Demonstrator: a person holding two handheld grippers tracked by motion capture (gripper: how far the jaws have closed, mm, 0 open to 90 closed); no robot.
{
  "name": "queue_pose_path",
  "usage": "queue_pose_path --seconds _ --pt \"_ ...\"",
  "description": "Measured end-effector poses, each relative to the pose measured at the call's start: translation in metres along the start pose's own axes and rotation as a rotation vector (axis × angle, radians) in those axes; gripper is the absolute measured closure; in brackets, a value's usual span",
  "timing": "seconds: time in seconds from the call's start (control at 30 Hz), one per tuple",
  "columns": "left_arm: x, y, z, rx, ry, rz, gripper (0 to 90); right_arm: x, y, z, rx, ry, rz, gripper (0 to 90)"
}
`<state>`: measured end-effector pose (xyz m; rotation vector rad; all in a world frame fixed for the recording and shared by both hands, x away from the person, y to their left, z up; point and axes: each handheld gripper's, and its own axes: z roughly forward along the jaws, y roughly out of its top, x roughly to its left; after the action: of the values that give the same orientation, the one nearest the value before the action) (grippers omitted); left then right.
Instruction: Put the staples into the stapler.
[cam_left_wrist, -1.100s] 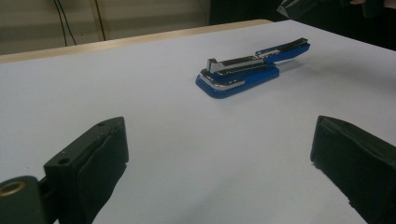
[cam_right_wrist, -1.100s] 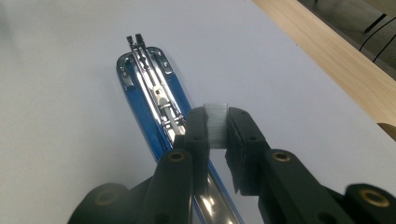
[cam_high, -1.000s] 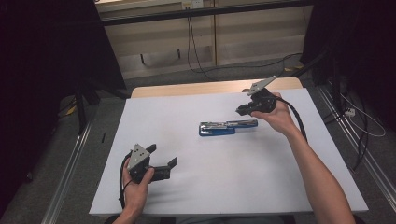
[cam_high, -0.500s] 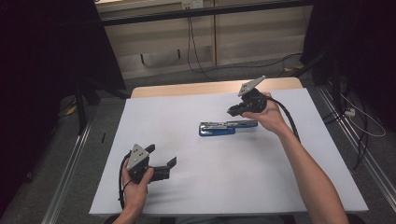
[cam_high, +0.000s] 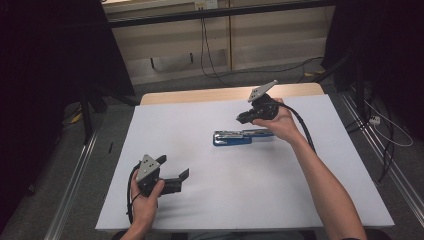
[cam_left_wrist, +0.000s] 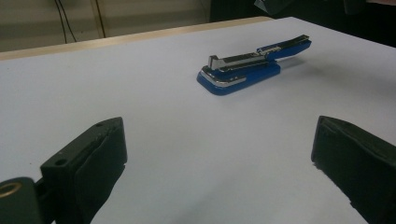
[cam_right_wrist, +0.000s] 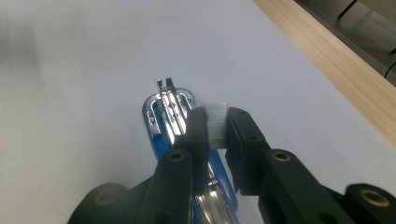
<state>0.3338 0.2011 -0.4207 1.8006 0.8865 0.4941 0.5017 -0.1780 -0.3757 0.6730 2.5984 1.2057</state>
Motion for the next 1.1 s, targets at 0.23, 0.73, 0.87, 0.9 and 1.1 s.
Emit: queue_pose_path --seconds 0.23,0.73,0.87,0.9,1.1 --pt "0.000 0.000 0.000 0.002 0.000 -0.003 3.6 0.001 0.004 0.005 -0.006 0.005 0.001 79.2" --pt "0.001 0.000 -0.001 0.001 0.007 -0.009 3.4 0.003 0.020 0.019 -0.019 0.003 -0.002 79.3" --pt "0.000 0.000 0.000 -0.002 0.009 -0.009 3.2 0.002 0.022 0.023 -0.019 -0.005 0.006 79.2" --pt "0.001 0.000 -0.001 0.004 0.009 -0.002 3.2 0.002 0.023 0.024 -0.020 -0.011 0.010 79.2" --pt "0.001 0.000 0.001 0.003 0.009 -0.009 3.2 0.001 0.028 0.030 -0.009 -0.002 0.007 79.2"
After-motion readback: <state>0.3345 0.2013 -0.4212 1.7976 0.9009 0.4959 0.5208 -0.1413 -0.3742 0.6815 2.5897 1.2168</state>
